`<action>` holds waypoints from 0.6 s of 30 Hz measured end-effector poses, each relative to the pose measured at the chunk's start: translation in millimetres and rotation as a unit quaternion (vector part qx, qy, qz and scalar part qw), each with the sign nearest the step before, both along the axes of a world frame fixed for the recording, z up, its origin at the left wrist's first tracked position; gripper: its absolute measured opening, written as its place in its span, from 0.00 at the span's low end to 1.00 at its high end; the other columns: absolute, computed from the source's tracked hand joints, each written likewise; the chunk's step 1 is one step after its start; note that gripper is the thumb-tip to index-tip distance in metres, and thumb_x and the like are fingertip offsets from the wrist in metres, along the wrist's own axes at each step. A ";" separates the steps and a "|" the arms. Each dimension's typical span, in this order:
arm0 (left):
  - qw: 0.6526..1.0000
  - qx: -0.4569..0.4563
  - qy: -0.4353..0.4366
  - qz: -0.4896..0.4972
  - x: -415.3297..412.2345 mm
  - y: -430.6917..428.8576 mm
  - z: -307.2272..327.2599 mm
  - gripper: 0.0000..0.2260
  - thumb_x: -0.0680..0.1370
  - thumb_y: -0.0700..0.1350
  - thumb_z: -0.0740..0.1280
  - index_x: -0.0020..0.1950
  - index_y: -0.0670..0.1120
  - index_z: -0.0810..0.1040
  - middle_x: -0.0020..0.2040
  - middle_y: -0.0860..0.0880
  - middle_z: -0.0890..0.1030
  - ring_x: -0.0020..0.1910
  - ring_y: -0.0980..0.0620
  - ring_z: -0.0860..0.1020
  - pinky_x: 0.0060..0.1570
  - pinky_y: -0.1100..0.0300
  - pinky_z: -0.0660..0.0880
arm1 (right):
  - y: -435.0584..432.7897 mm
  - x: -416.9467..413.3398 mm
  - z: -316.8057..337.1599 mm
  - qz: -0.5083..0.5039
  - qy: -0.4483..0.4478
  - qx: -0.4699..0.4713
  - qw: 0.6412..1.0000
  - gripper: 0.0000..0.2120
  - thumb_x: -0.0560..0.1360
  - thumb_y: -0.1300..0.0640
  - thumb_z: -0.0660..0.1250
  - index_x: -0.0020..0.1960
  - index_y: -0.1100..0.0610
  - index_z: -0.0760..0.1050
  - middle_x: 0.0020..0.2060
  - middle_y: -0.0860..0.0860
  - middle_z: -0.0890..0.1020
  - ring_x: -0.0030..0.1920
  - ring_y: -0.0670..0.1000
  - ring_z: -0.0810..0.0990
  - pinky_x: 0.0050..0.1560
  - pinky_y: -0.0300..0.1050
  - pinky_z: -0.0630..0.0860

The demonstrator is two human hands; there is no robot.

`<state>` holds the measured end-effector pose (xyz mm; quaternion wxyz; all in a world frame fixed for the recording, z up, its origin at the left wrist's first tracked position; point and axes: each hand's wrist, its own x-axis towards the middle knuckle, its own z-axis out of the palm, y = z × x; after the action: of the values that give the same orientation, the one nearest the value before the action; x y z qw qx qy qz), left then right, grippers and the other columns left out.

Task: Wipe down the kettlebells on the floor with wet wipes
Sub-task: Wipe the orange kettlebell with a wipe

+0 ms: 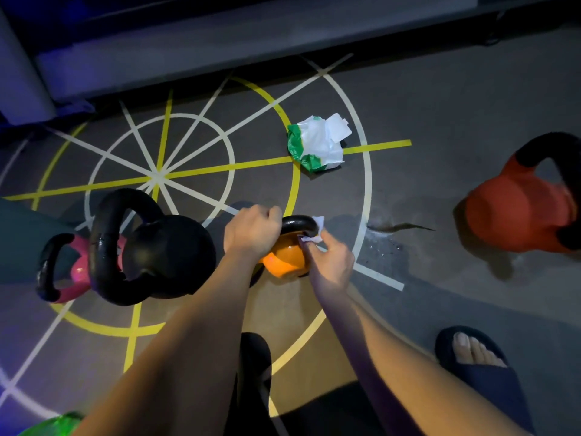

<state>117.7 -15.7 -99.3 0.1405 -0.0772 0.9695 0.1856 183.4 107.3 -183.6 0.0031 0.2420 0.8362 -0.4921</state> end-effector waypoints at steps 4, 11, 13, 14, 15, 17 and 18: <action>0.998 -0.031 -0.030 -0.051 -4.5 -7.9 -16.4 0.17 0.83 0.52 0.51 0.42 0.47 0.74 0.43 0.48 0.74 0.47 0.45 0.72 0.47 0.48 0.69 | 12.0 -11.2 -11.6 0.052 0.007 -0.119 0.991 0.13 0.72 0.45 0.77 0.54 0.47 0.82 0.42 0.46 0.85 0.48 0.50 0.83 0.46 0.47 0.79; 0.999 0.016 -0.034 -0.024 -4.6 -22.7 -15.3 0.16 0.83 0.48 0.53 0.37 0.49 0.72 0.40 0.48 0.74 0.45 0.47 0.74 0.43 0.50 0.68 | 40.4 -52.4 12.5 0.314 -0.090 -0.157 0.932 0.11 0.70 0.59 0.80 0.47 0.48 0.80 0.43 0.46 0.86 0.49 0.44 0.83 0.54 0.46 0.78; 0.999 0.026 -0.029 0.001 -1.9 -31.8 -16.4 0.17 0.82 0.49 0.54 0.37 0.48 0.73 0.39 0.47 0.76 0.43 0.47 0.74 0.44 0.50 0.69 | 35.7 -57.7 17.7 0.340 -0.083 -0.121 0.929 0.10 0.71 0.57 0.80 0.45 0.49 0.80 0.41 0.46 0.84 0.46 0.45 0.81 0.48 0.44 0.76; 0.999 0.027 -0.024 0.011 -0.2 -36.0 -18.6 0.17 0.81 0.49 0.54 0.36 0.48 0.74 0.39 0.47 0.77 0.42 0.48 0.74 0.43 0.50 0.69 | 30.4 -58.0 19.5 0.350 -0.069 -0.105 0.928 0.09 0.72 0.56 0.79 0.46 0.51 0.80 0.41 0.47 0.82 0.45 0.46 0.79 0.46 0.44 0.73; 0.999 0.023 -0.019 0.011 1.0 -39.7 -21.0 0.16 0.80 0.50 0.54 0.36 0.48 0.74 0.38 0.47 0.77 0.41 0.49 0.73 0.40 0.51 0.67 | 23.1 -57.5 19.8 0.351 -0.045 -0.086 0.931 0.08 0.72 0.55 0.78 0.47 0.53 0.80 0.42 0.48 0.81 0.45 0.48 0.78 0.45 0.44 0.71; 0.999 0.019 -0.015 0.020 1.3 -44.3 -22.6 0.15 0.79 0.50 0.53 0.36 0.48 0.72 0.38 0.48 0.76 0.40 0.50 0.72 0.37 0.53 0.63 | 8.1 -55.2 15.3 0.309 -0.011 -0.048 0.950 0.08 0.74 0.56 0.76 0.51 0.53 0.80 0.46 0.49 0.80 0.49 0.50 0.77 0.49 0.45 0.70; 0.999 0.021 -0.016 0.026 1.7 -43.9 -21.5 0.15 0.78 0.50 0.52 0.36 0.48 0.71 0.37 0.48 0.75 0.39 0.50 0.72 0.36 0.53 0.62 | 1.9 -52.3 13.4 0.274 -0.016 -0.030 0.961 0.09 0.75 0.56 0.75 0.54 0.52 0.80 0.49 0.49 0.81 0.53 0.50 0.77 0.53 0.45 0.72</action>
<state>119.4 -59.6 -120.8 0.1525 -0.1020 0.9608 0.2078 131.1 109.2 -170.2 0.1584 0.0110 0.8550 -0.4937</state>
